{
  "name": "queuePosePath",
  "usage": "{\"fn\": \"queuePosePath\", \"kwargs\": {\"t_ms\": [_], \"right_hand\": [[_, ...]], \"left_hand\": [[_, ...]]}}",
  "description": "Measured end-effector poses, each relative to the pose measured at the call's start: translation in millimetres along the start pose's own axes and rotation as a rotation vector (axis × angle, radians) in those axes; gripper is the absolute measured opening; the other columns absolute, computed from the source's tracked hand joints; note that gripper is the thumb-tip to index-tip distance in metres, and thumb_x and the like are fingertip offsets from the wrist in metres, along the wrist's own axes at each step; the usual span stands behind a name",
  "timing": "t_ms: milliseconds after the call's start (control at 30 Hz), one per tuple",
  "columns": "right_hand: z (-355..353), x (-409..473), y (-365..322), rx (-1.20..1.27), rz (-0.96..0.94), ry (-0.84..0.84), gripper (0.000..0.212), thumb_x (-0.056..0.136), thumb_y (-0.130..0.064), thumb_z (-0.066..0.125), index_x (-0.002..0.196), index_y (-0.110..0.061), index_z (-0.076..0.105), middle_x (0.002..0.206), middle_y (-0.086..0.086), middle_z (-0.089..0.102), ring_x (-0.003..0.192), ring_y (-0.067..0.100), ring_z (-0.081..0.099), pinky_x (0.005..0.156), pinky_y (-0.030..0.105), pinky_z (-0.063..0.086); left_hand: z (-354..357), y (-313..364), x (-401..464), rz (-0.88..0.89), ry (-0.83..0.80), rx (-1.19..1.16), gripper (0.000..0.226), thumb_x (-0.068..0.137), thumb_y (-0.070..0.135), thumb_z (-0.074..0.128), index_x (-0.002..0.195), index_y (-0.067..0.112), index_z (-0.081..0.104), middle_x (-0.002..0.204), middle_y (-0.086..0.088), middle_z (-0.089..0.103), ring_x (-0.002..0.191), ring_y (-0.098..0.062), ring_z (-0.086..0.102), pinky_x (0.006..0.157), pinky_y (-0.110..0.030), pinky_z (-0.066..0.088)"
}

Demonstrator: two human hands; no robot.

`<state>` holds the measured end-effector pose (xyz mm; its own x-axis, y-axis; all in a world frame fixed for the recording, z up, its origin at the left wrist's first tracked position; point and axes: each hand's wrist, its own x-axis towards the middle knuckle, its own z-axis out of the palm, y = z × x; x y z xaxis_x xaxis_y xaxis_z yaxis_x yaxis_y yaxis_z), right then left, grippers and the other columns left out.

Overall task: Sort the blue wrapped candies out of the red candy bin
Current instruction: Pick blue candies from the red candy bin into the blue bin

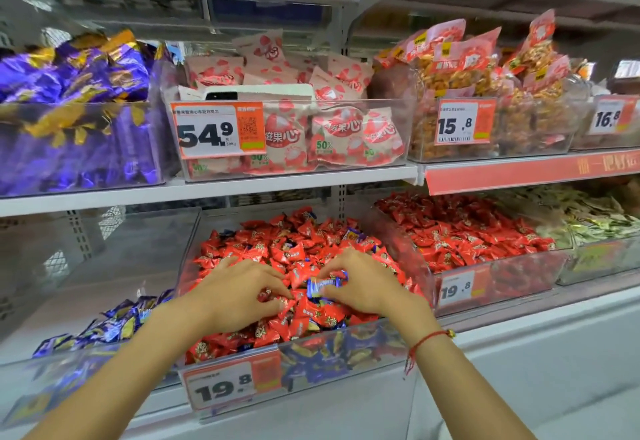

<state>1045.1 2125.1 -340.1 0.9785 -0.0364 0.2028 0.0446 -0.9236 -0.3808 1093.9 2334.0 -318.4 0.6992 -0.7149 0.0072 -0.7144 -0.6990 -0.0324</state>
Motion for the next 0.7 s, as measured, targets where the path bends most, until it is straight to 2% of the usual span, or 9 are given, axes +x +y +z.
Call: {"fn": "queuePosePath", "kwargs": {"t_ms": [67,167,267,333,433,500,567,600,700], "right_hand": [[7.9,2.9,2.3,-0.038,-0.006,0.0,0.028,0.084,-0.036,0.071,0.111,-0.029,0.069,0.118,0.001,0.053,0.109,0.02,0.053,0.082,0.03,0.045],[8.7,6.8,6.0,-0.021,0.006,0.071,0.019,0.078,-0.032,0.077,0.096,-0.028,0.071,0.11,-0.001,0.054,0.101,0.018,0.054,0.074,0.029,0.043],[-4.6,7.3,11.3,0.166,0.098,0.177,0.019,0.076,-0.025,0.077,0.074,-0.032,0.061,0.095,-0.006,0.064,0.087,0.013,0.06,0.077,0.033,0.051],[-16.1,5.1,17.3,0.296,0.187,0.278,0.022,0.075,-0.027,0.078,0.072,-0.033,0.058,0.083,-0.009,0.064,0.083,0.013,0.063,0.077,0.034,0.053],[-27.0,3.5,23.8,0.303,0.248,0.313,0.019,0.083,-0.023,0.069,0.088,-0.029,0.052,0.092,-0.003,0.062,0.09,0.022,0.062,0.081,0.04,0.051],[-28.5,4.5,26.2,0.247,0.238,0.21,0.018,0.091,-0.017,0.055,0.105,-0.022,0.045,0.093,0.004,0.057,0.083,0.025,0.056,0.07,0.038,0.047],[-24.3,5.5,26.2,0.223,0.241,0.067,0.025,0.094,-0.012,0.044,0.119,-0.012,0.039,0.082,0.003,0.048,0.069,0.02,0.044,0.056,0.032,0.034],[-20.9,5.8,26.0,0.195,0.25,0.012,0.028,0.094,-0.013,0.042,0.121,-0.009,0.037,0.081,0.004,0.046,0.069,0.02,0.042,0.054,0.031,0.03],[-9.6,6.0,22.0,0.051,0.28,-0.029,0.037,0.093,-0.024,0.048,0.124,-0.006,0.04,0.096,0.01,0.051,0.086,0.025,0.047,0.063,0.033,0.036]], "left_hand": [[-2.3,5.1,1.8,-0.005,0.068,0.003,0.028,0.096,0.051,0.046,0.119,0.046,0.062,0.146,0.02,0.041,0.137,-0.004,0.032,0.114,-0.038,0.017],[-2.8,12.2,8.8,-0.014,0.218,-0.019,0.026,0.097,0.045,0.046,0.117,0.044,0.062,0.145,0.017,0.043,0.135,-0.009,0.035,0.113,-0.036,0.023],[-1.4,19.7,23.2,0.015,0.313,-0.083,0.024,0.097,0.036,0.051,0.119,0.04,0.061,0.135,0.015,0.052,0.124,-0.01,0.043,0.104,-0.034,0.035],[2.5,25.3,39.5,0.032,0.296,-0.173,0.029,0.097,0.029,0.053,0.125,0.037,0.058,0.135,0.012,0.053,0.125,-0.012,0.044,0.102,-0.036,0.039],[13.3,31.8,65.7,0.153,0.132,-0.177,0.045,0.099,0.023,0.049,0.143,0.032,0.043,0.15,0.008,0.039,0.139,-0.014,0.033,0.113,-0.04,0.028],[19.0,31.8,78.1,0.21,0.011,-0.043,0.047,0.102,0.025,0.042,0.148,0.033,0.034,0.156,0.007,0.03,0.143,-0.016,0.025,0.117,-0.037,0.02],[18.2,26.9,83.1,0.174,0.01,0.087,0.045,0.102,0.036,0.038,0.147,0.036,0.033,0.155,0.009,0.03,0.141,-0.015,0.027,0.115,-0.036,0.02],[15.7,24.3,82.5,0.15,0.036,0.131,0.043,0.101,0.04,0.039,0.144,0.039,0.036,0.152,0.011,0.034,0.138,-0.015,0.029,0.113,-0.036,0.021],[8.9,15.0,74.9,0.098,0.085,0.179,0.04,0.097,0.05,0.044,0.136,0.041,0.047,0.144,0.013,0.041,0.135,-0.013,0.03,0.111,-0.036,0.022]]}}
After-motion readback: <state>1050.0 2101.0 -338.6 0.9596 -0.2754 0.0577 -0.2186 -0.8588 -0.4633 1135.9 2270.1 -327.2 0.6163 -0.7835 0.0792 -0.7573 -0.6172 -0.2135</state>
